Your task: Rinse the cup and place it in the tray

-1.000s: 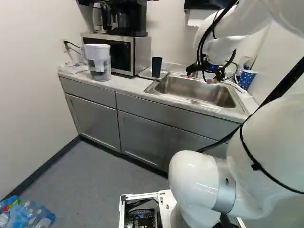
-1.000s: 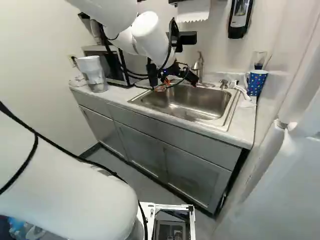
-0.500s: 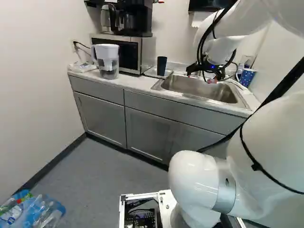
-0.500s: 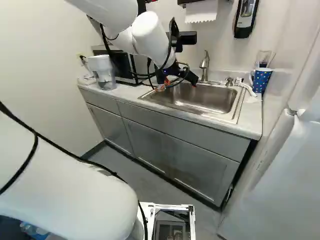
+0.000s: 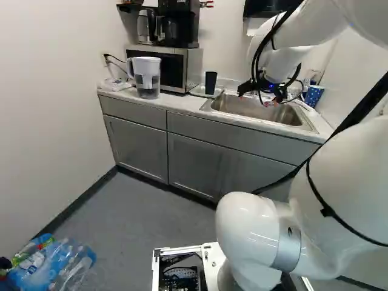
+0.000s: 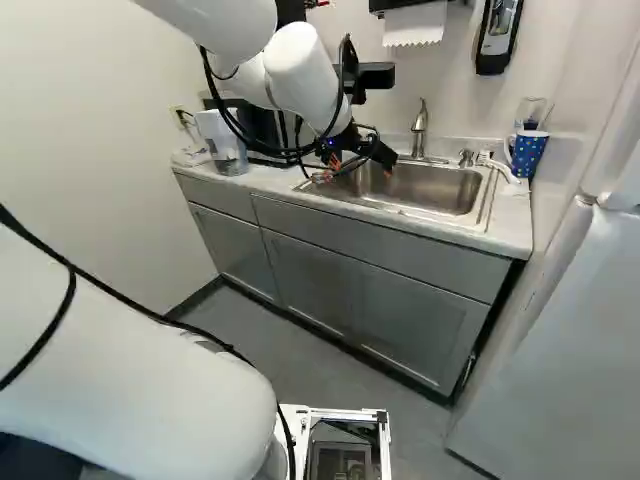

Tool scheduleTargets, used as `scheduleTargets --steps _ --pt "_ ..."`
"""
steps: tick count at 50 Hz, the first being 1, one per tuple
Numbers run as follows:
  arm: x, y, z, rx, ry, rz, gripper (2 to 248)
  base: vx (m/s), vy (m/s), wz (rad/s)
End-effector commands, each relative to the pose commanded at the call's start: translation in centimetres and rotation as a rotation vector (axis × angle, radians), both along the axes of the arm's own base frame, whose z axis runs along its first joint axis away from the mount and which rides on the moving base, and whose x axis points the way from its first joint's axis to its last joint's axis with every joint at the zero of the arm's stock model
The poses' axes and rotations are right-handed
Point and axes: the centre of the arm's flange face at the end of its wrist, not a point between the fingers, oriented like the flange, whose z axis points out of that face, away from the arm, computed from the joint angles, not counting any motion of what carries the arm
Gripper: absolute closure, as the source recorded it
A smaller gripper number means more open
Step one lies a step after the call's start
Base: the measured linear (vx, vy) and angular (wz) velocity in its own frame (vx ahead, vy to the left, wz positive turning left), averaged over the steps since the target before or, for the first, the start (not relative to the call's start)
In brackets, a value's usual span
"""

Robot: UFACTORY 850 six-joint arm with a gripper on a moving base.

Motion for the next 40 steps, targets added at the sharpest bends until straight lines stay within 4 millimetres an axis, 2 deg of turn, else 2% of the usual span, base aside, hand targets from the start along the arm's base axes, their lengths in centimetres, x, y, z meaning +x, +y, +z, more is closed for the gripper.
scheduleTargets --steps 40 --pt "0.00 0.00 0.00 0.000 0.000 0.000 3 -0.093 0.100 0.001"
